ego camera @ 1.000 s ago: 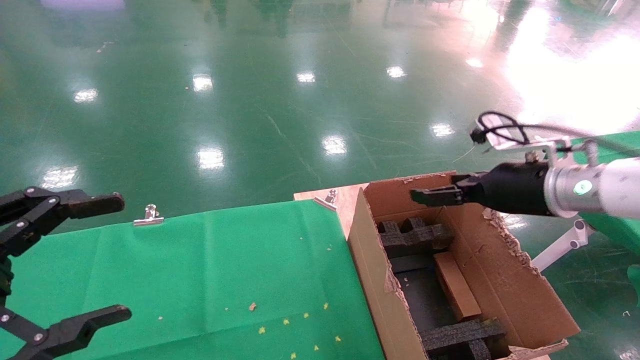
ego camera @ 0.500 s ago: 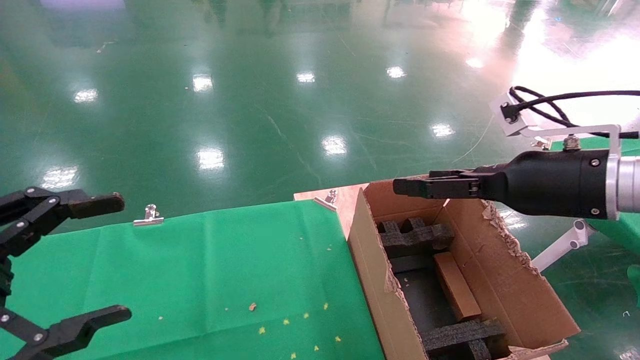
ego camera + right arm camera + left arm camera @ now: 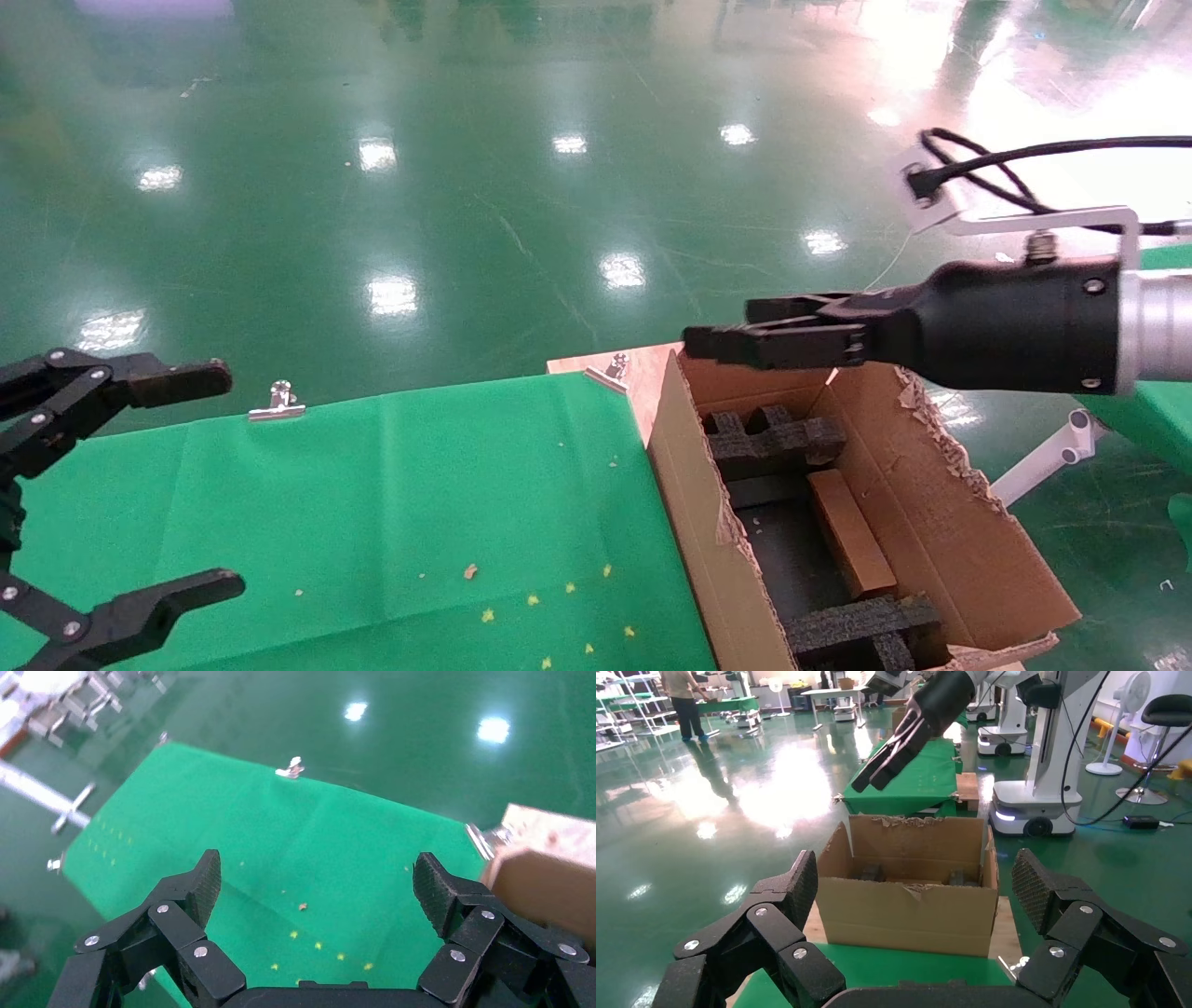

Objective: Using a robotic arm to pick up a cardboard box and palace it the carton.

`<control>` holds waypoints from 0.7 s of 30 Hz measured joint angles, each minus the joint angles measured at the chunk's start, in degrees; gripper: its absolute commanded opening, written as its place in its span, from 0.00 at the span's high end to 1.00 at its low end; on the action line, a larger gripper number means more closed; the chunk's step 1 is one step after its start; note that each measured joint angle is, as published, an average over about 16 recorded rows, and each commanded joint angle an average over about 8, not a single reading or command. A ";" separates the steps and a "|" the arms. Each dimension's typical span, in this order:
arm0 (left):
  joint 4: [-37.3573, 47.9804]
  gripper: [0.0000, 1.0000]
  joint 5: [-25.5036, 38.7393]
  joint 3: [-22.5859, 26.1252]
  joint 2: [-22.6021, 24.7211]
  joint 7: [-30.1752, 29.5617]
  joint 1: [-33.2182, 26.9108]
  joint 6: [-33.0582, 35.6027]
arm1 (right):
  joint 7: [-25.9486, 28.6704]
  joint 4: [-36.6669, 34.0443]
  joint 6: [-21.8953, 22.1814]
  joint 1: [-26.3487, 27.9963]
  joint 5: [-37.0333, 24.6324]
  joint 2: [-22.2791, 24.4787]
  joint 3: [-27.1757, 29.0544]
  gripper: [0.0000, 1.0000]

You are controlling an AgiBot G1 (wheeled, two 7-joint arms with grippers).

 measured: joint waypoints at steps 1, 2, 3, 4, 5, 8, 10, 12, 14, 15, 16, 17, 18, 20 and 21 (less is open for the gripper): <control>0.00 0.00 0.00 0.00 0.00 0.00 0.00 0.00 | -0.74 -0.07 -0.53 -0.94 0.08 -0.37 1.29 0.00; 0.00 0.00 0.00 0.00 0.00 0.00 0.00 0.00 | -1.50 -0.14 -1.09 -1.93 0.15 -0.76 2.64 0.00; 0.00 0.00 0.00 0.00 0.00 0.00 0.00 0.00 | -2.27 -0.22 -1.64 -2.91 0.23 -1.15 3.98 0.00; 0.00 0.00 0.00 0.01 0.00 0.00 0.00 0.00 | -3.04 -0.29 -2.20 -3.89 0.31 -1.54 5.33 0.00; 0.00 0.00 0.00 0.01 0.00 0.00 0.00 0.00 | -3.79 -0.36 -2.74 -4.85 0.39 -1.92 6.64 0.00; 0.01 0.00 -0.01 0.01 0.00 0.01 -0.01 0.00 | -6.08 -0.58 -4.41 -7.79 0.63 -3.08 10.67 0.00; 0.01 0.00 -0.01 0.01 0.00 0.01 -0.01 0.00 | -7.62 -0.72 -5.52 -9.75 0.78 -3.85 13.36 0.00; 0.01 0.00 -0.01 0.02 0.00 0.01 -0.01 0.00 | -9.15 -0.87 -6.63 -11.71 0.94 -4.63 16.04 0.00; 0.01 0.00 -0.01 0.02 -0.01 0.01 -0.01 0.00 | -10.68 -1.01 -7.73 -13.67 1.10 -5.40 18.73 0.00; 0.01 0.00 -0.01 0.02 -0.01 0.01 -0.01 0.00 | -11.44 -1.08 -8.29 -14.65 1.18 -5.79 20.07 0.00; 0.01 0.00 -0.01 0.02 -0.01 0.01 -0.01 0.00 | -12.21 -1.16 -8.84 -15.63 1.26 -6.18 21.42 0.00; 0.01 0.00 -0.01 0.02 -0.01 0.01 -0.01 0.00 | -12.97 -1.23 -9.40 -16.61 1.34 -6.57 22.76 0.00; 0.01 0.00 -0.02 0.03 -0.01 0.01 -0.01 0.00 | -13.75 -1.30 -9.96 -17.61 1.42 -6.96 24.13 0.00; 0.01 0.00 -0.02 0.03 -0.01 0.02 -0.01 -0.01 | -15.34 -1.45 -11.12 -19.65 1.58 -7.77 26.92 0.00; 0.01 0.00 -0.02 0.03 -0.01 0.02 -0.01 -0.01 | -16.15 -1.53 -11.70 -20.68 1.66 -8.18 28.34 0.00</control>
